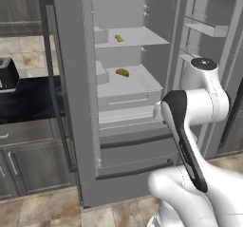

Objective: Retrieve the butter from the fridge and place it on a plate on the dining table. Then retrieve the butter knife by the fridge and place it near the plate.

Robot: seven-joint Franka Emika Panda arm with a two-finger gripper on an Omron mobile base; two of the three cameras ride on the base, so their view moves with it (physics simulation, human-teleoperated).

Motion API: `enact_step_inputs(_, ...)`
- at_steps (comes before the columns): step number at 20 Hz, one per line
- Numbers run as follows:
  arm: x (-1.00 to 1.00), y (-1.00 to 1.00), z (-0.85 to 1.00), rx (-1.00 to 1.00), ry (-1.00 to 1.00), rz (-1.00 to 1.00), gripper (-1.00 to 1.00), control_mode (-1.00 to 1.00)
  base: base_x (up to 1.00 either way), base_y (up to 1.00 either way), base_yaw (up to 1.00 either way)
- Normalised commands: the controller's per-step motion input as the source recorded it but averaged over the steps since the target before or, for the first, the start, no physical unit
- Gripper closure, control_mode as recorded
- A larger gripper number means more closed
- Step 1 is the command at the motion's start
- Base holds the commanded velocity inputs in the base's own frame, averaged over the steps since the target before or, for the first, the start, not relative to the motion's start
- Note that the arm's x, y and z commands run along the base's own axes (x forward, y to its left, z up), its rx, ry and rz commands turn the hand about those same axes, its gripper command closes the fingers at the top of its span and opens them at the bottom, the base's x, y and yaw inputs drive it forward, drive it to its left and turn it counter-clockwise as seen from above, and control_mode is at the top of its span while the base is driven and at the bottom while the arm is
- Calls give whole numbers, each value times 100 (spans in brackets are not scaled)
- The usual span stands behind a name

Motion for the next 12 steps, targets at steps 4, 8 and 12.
enact_step_inputs(4, 0, 0, 0, 0, -1, 0, -100, -100, 0, 0, 0)
enact_step_inputs(8, 1, 0, 0, 0, -3, 0, -100, 100, 8, 0, 0)
enact_step_inputs(12, 0, 0, 0, 0, 0, 0, -100, 100, 31, -15, 0)
